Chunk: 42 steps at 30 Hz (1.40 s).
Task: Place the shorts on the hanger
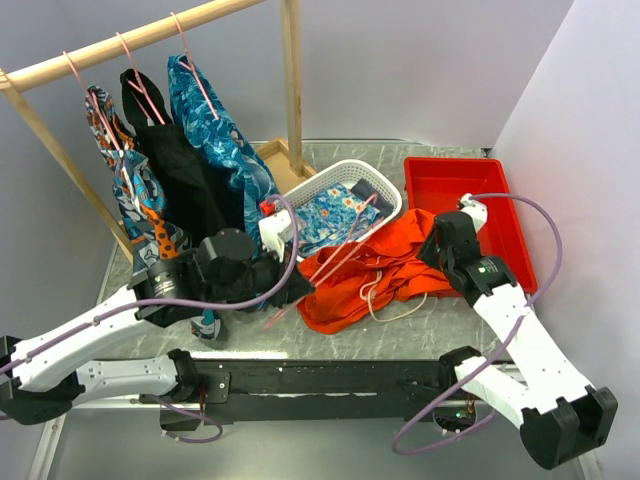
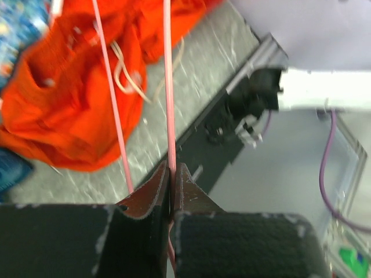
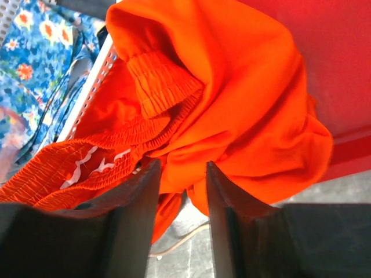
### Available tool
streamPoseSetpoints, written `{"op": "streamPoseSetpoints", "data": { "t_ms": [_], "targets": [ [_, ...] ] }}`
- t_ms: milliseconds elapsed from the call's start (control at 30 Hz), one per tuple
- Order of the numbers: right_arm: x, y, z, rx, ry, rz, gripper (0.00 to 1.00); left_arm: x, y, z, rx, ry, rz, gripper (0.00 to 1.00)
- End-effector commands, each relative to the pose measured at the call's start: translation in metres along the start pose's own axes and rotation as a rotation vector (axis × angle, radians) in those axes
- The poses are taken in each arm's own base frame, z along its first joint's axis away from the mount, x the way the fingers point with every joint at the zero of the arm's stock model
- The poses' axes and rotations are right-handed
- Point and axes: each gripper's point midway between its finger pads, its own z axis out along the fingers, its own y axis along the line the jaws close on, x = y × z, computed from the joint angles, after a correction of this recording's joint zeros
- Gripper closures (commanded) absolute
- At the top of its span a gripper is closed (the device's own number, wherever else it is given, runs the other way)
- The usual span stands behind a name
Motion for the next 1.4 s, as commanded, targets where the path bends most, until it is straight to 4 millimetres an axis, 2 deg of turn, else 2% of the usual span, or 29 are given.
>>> {"op": "streamPoseSetpoints", "data": {
  "t_ms": [0, 67, 100, 167, 533, 667, 700, 733, 800, 833, 933, 1233, 1367],
  "targets": [
    [-0.002, 0.019, 0.014, -0.083, -0.026, -0.011, 0.51, 0.017, -0.014, -0.013, 0.104, 0.048, 0.033, 0.99],
    [0.000, 0.029, 0.019, -0.133, -0.025, -0.019, 0.46, 0.024, -0.011, -0.015, 0.104, 0.057, 0.031, 0.99],
    [-0.001, 0.038, 0.021, -0.173, -0.022, -0.017, 0.46, 0.025, -0.010, -0.016, 0.105, 0.055, 0.031, 0.99],
    [-0.002, 0.043, 0.027, -0.177, -0.023, -0.012, 0.46, 0.029, -0.009, -0.016, 0.106, 0.063, 0.029, 0.99],
    [-0.007, 0.042, 0.061, -0.064, -0.008, 0.076, 0.50, 0.049, -0.010, -0.023, 0.153, 0.121, 0.067, 0.99],
    [-0.012, 0.041, 0.066, -0.024, -0.007, 0.109, 0.58, 0.052, -0.012, -0.020, 0.186, 0.116, 0.091, 0.99],
    [-0.017, 0.043, 0.066, -0.020, -0.012, 0.114, 0.62, 0.052, -0.012, -0.018, 0.188, 0.115, 0.094, 0.99],
    [-0.016, 0.043, 0.068, -0.009, -0.005, 0.124, 0.69, 0.054, -0.011, -0.015, 0.186, 0.115, 0.097, 0.99],
    [-0.022, 0.045, 0.068, 0.005, -0.010, 0.135, 0.79, 0.052, -0.011, -0.008, 0.186, 0.106, 0.103, 0.99],
    [-0.023, 0.046, 0.068, 0.007, -0.010, 0.149, 0.89, 0.052, -0.010, -0.004, 0.181, 0.101, 0.105, 0.99],
    [-0.031, 0.050, 0.066, 0.008, -0.014, 0.176, 1.00, 0.046, -0.009, 0.006, 0.170, 0.083, 0.125, 0.99],
    [-0.048, 0.064, 0.044, -0.014, 0.001, 0.294, 1.00, 0.026, -0.010, 0.028, 0.160, -0.014, 0.167, 0.99],
    [-0.057, 0.063, 0.032, -0.006, -0.004, 0.332, 1.00, 0.025, -0.009, 0.035, 0.161, -0.022, 0.182, 0.99]
  ]
}}
